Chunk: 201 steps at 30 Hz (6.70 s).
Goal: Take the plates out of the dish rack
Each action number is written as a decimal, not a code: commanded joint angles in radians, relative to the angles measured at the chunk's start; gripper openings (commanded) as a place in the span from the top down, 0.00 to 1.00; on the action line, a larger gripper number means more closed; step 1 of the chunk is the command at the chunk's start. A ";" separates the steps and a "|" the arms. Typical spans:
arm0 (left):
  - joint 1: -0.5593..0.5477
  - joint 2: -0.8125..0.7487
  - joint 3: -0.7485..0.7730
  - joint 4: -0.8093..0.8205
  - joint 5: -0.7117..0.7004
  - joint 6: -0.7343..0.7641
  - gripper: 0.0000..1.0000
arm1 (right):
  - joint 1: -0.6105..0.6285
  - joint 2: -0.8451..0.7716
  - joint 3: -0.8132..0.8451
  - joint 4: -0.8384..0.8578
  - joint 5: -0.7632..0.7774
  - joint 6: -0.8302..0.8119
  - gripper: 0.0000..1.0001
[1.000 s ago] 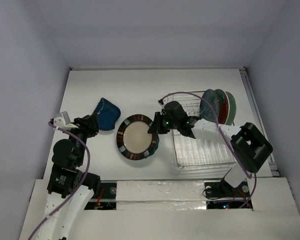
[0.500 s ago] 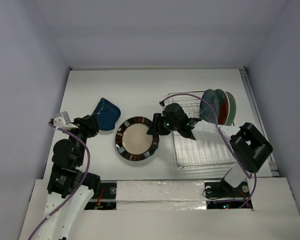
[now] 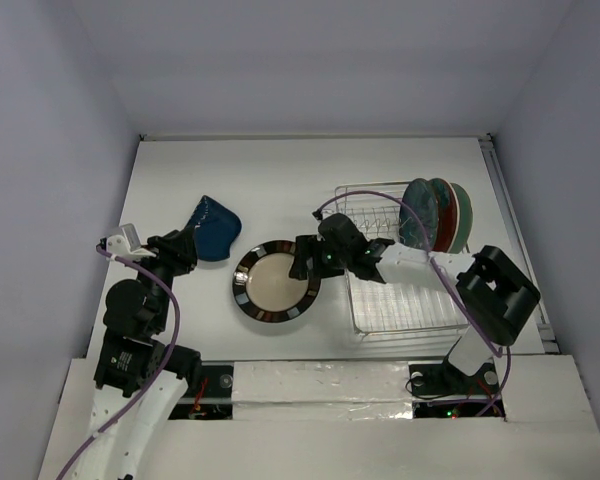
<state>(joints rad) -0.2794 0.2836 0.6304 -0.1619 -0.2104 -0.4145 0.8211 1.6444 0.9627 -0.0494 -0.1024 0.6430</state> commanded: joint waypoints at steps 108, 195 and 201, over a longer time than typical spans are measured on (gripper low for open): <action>0.005 -0.001 -0.006 0.035 0.003 -0.003 0.68 | -0.039 -0.143 0.097 0.284 -0.217 0.053 1.00; 0.005 -0.052 -0.003 0.036 0.003 -0.003 0.65 | 0.191 -0.138 0.263 -0.379 0.631 -0.019 0.51; 0.005 -0.055 -0.003 0.038 0.003 -0.003 0.68 | 0.047 -0.345 0.234 -0.513 0.825 -0.046 1.00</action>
<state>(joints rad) -0.2794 0.2424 0.6304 -0.1623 -0.2104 -0.4179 0.9592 1.4067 1.1995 -0.4892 0.5755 0.6167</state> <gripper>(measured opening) 0.327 0.011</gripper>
